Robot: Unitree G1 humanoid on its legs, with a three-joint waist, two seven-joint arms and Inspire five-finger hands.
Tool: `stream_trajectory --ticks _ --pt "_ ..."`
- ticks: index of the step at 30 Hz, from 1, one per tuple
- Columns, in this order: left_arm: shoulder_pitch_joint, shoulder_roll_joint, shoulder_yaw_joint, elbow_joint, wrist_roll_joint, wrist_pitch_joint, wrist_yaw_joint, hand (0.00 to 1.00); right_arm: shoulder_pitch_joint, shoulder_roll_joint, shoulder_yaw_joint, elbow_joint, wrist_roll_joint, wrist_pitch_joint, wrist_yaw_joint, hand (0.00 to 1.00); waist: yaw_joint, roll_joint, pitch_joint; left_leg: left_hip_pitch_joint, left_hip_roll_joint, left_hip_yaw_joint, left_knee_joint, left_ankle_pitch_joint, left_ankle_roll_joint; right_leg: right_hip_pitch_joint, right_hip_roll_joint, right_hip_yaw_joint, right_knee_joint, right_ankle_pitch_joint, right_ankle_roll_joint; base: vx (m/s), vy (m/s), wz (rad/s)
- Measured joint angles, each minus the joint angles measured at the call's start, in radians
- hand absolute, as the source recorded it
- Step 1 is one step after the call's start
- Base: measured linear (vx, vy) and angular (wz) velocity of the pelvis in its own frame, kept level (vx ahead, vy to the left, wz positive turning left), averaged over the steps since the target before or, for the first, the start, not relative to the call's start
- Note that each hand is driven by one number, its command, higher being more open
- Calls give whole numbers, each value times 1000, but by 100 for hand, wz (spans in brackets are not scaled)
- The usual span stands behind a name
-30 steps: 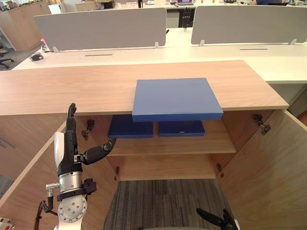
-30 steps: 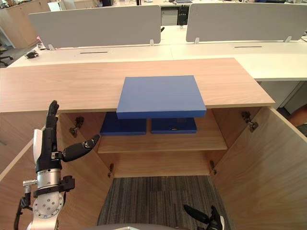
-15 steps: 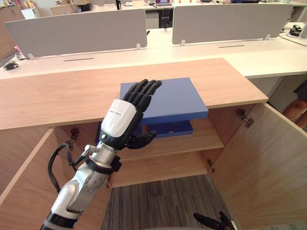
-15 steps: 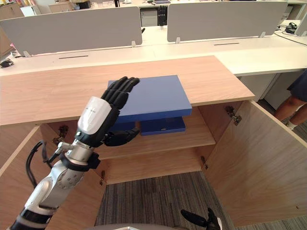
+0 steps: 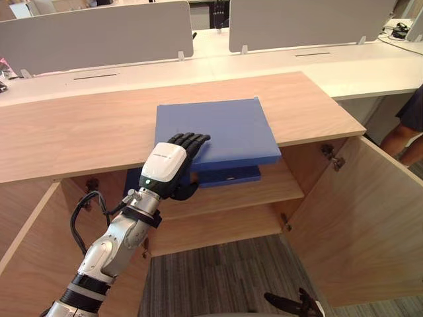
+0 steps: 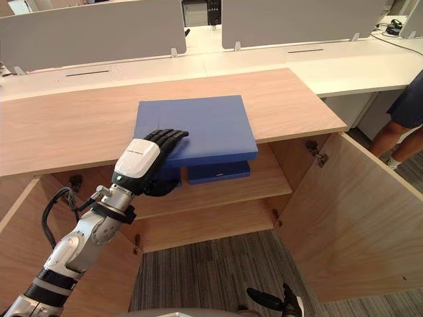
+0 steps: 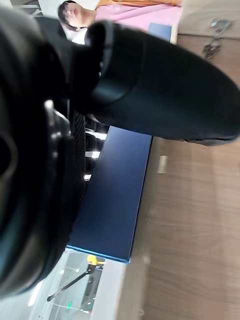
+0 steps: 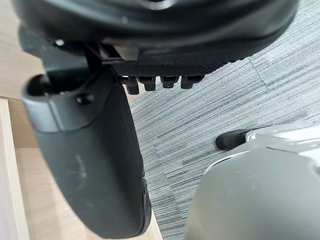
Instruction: Walk over to the cabinet, pick up the folder, carry it to the office cabinet, place the folder inside the office cabinet, then close the office cabinet door
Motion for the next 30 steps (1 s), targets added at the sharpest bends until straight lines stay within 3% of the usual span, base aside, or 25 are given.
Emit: stream_trajectory --ticks 8,16,22,27,30 --pt "-15 -51 57 -133 -65 -3 2 0 0 16 3 -76 3 1 2 100 0 -3 -3 -15 1 6 1 -4 0 -15 0 12 -7 4 2 -9 -22 -3" --pt "195 -167 -27 -407 -218 -96 -94 0 19 69 79 -458 59 -13 3 100 -6 -4 -3 -27 1 23 1 -5 1 -40 1 37 10 10 4 -17 -26 -8" --pt "329 -244 -4 -557 -546 -128 -112 0 54 108 98 -891 125 -64 21 100 9 -4 -3 -25 2 32 1 -8 7 -54 2 51 27 10 4 -61 -21 -6" --pt "448 -297 133 -602 -954 -130 -184 0 50 96 85 -1239 217 -111 45 100 15 -5 -2 -22 0 35 1 -7 8 -53 1 54 27 11 5 -29 -25 -2" --pt "485 -320 173 -603 -1123 -118 -227 0 24 69 84 -1347 248 -143 66 100 22 -9 0 -22 1 34 1 -7 8 -53 1 54 27 11 5 0 0 0"
